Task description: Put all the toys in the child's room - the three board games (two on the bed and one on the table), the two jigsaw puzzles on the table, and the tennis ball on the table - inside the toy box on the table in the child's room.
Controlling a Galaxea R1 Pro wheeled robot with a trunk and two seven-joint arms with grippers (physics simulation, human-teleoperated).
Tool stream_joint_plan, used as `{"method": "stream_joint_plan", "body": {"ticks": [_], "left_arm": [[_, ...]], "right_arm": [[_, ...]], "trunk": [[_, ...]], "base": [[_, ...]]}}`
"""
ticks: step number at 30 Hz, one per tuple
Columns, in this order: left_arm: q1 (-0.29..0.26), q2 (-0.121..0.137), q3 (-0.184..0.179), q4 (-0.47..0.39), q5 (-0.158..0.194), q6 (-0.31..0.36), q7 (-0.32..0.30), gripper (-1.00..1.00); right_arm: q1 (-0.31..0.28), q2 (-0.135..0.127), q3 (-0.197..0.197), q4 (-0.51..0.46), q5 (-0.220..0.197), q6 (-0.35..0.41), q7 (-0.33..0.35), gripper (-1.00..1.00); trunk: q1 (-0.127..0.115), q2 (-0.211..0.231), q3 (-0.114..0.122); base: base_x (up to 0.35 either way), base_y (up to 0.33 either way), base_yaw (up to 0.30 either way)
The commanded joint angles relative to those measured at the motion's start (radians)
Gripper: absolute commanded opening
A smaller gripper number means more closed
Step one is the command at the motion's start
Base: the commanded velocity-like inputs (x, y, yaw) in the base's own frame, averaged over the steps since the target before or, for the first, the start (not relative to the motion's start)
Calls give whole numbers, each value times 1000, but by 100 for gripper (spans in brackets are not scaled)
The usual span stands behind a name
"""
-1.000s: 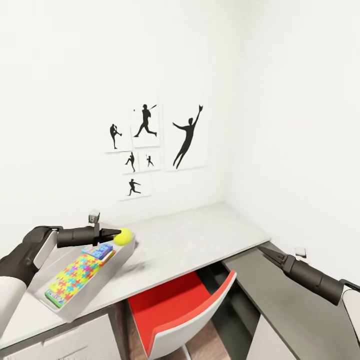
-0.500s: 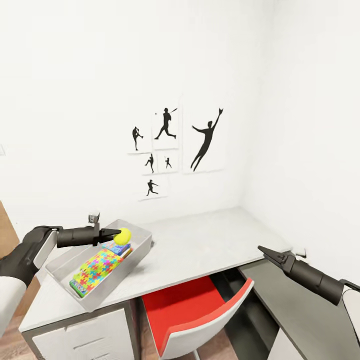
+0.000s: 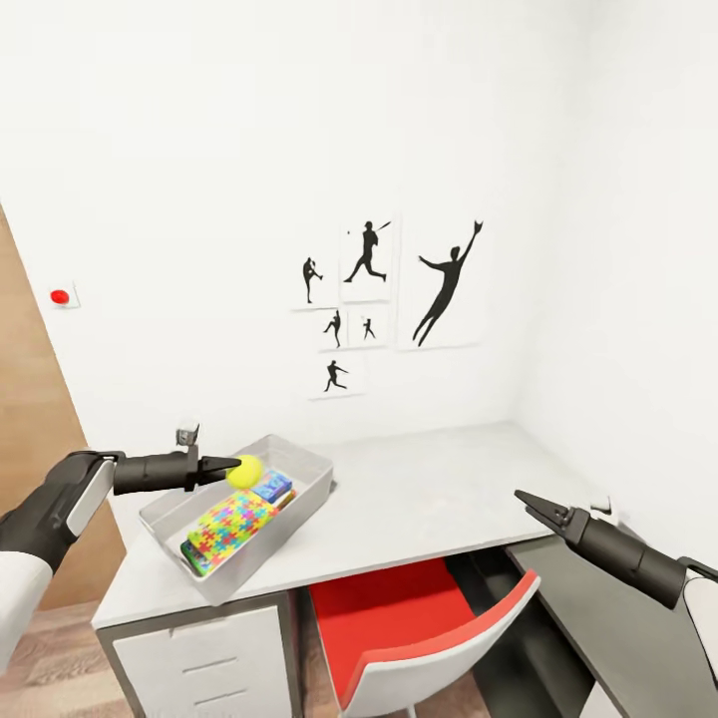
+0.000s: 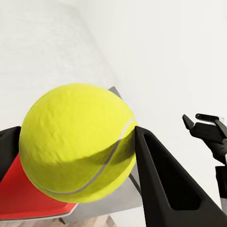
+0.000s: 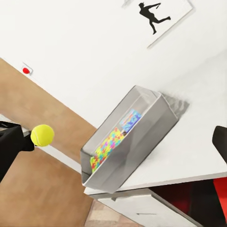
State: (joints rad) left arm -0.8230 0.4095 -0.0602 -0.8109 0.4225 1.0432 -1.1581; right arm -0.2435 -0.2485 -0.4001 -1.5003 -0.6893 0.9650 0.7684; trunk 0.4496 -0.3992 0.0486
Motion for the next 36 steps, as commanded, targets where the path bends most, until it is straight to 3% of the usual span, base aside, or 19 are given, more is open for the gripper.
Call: {"method": "stream_joint_plan", "body": {"ticks": [1,16,36], "left_arm": [[-1,1,-3,1,0,3,-6,-100],[12,6,-1,7,3,3,-7,-100],[18,8,2,7,4,2,-8,-100]], "right_arm": [[0,0,-1,0,2,4,5,100],[0,0,-1,1,5,-34,7,100],[0,0,0,2,2,-40,3,100]], "trunk": [[0,-1,0],[0,-1,0],[0,-1,0]], "base": [[-10,0,84],[-14,14,11],[-95,235,0]]}}
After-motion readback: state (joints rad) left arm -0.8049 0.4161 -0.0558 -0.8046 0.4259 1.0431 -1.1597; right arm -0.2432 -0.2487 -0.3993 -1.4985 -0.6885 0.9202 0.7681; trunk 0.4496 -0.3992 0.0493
